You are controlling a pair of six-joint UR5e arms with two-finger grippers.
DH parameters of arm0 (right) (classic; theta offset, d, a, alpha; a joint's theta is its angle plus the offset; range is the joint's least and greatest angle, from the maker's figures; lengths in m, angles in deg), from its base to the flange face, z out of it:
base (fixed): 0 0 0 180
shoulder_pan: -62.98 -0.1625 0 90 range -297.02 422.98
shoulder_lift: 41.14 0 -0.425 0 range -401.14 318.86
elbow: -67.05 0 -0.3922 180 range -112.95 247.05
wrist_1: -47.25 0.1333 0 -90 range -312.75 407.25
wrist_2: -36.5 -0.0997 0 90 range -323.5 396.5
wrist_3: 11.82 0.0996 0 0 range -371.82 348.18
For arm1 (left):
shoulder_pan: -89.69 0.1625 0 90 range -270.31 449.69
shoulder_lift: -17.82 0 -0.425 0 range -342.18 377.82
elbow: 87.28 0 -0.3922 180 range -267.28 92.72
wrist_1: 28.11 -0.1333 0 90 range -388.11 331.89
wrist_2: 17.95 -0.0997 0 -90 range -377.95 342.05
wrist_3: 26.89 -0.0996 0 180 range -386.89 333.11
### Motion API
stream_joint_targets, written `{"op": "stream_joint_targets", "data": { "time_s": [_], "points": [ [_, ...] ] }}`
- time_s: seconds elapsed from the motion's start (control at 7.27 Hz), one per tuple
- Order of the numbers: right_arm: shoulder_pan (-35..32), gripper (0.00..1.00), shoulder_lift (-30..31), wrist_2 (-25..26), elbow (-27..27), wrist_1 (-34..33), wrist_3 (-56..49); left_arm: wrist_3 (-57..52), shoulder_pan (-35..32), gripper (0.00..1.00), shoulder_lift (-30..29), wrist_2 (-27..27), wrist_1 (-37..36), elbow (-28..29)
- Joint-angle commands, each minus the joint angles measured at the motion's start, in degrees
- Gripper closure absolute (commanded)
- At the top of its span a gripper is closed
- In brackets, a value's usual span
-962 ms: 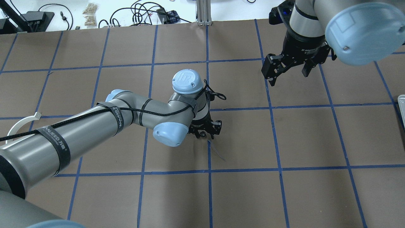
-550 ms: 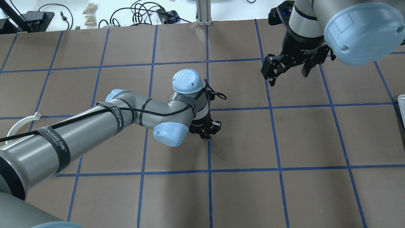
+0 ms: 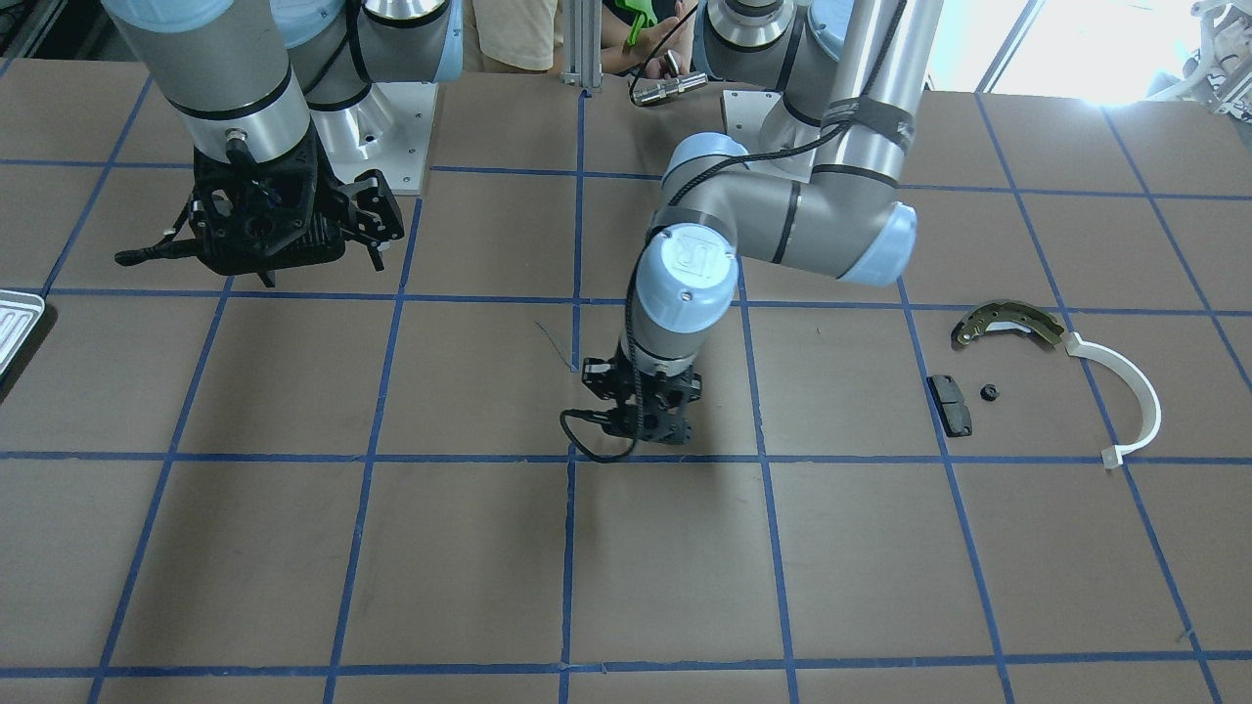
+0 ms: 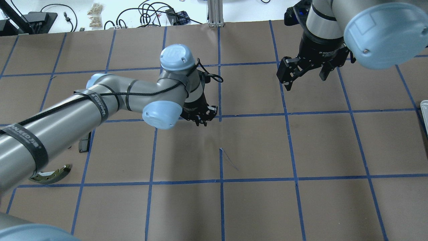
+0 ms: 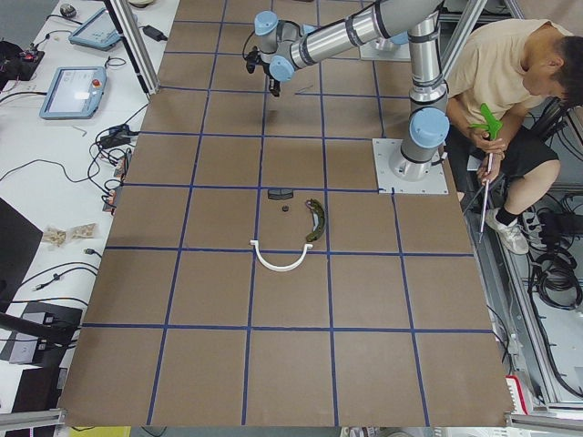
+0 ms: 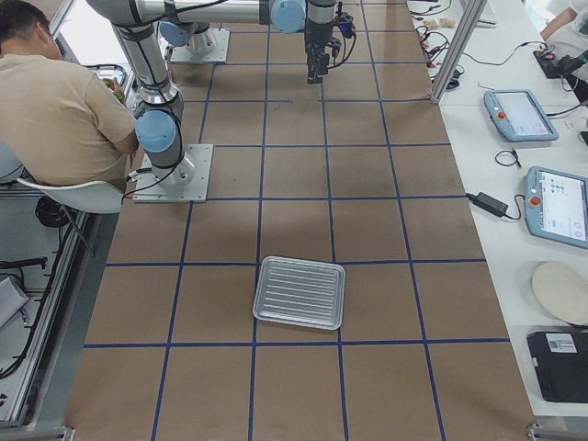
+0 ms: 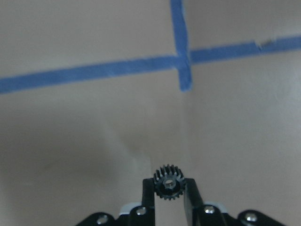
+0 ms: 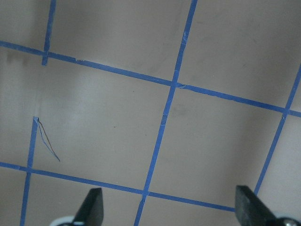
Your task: Place bearing gear from tray to pile
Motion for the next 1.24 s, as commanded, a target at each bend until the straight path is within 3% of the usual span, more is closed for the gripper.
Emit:
{"op": "stream_joint_targets", "data": {
  "time_s": [0.0,0.41,0.69,0.83,1.1],
  "points": [
    [0.09,0.00,-0.11,-0.07,0.03,-0.05,0.03,-14.19,11.59,1.00,1.51,-5.45,17.80,9.30],
    [0.09,0.00,-0.46,-0.07,-0.06,-0.66,0.03,-30.99,30.83,1.00,2.22,-8.39,20.67,8.64],
    [0.09,0.00,-0.46,-0.07,-0.15,-0.66,0.03,-42.94,41.04,1.00,1.79,-8.39,19.37,4.17],
    [0.09,0.00,-0.46,-0.07,-0.15,-0.75,0.03,-47.26,46.31,1.00,1.09,-8.39,15.36,2.40],
    [0.09,0.00,-0.55,-0.07,-0.06,-0.75,0.03,-50.64,49.96,1.00,0.38,-8.21,10.70,-2.51]
  ]
}}
